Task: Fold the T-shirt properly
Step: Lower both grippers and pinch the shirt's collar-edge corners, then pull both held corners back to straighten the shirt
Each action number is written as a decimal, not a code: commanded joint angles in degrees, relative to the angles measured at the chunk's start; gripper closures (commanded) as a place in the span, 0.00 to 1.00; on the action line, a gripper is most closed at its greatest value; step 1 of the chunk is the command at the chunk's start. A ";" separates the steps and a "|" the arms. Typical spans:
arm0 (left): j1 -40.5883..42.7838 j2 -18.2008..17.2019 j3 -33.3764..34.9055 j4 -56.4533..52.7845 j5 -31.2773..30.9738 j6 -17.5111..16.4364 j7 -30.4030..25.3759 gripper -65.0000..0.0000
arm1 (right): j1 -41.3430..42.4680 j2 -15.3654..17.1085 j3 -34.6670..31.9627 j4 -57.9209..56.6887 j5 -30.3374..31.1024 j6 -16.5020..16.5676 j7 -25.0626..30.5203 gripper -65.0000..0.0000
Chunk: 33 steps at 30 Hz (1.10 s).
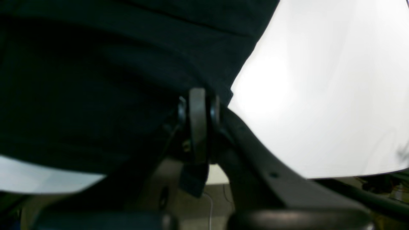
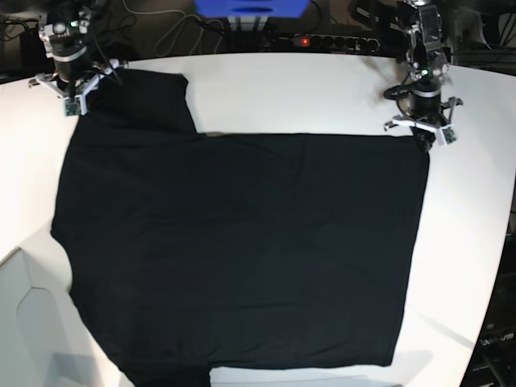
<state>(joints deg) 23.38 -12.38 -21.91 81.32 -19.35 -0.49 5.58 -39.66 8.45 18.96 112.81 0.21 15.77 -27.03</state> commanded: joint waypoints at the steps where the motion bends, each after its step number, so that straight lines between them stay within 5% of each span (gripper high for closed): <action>1: 0.67 -0.41 -0.11 0.84 0.15 0.36 0.53 1.00 | -0.56 0.30 0.42 1.25 0.10 0.71 1.22 1.00; 10: 2.43 -0.67 -0.11 1.98 0.15 0.36 0.53 1.00 | -2.23 0.04 0.86 1.34 0.10 1.42 1.58 1.00; 21: 8.76 -0.32 -1.78 9.45 0.15 0.36 0.44 1.00 | -2.05 -5.15 9.30 1.34 0.10 15.48 1.66 1.00; 33: 13.68 0.82 -5.74 15.60 0.15 0.27 0.53 1.00 | -5.57 -5.24 9.39 1.34 0.10 16.27 4.65 1.00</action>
<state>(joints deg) 36.62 -10.94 -27.07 95.83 -19.18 -0.43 7.51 -44.45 2.85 27.90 113.06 -0.05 30.92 -23.05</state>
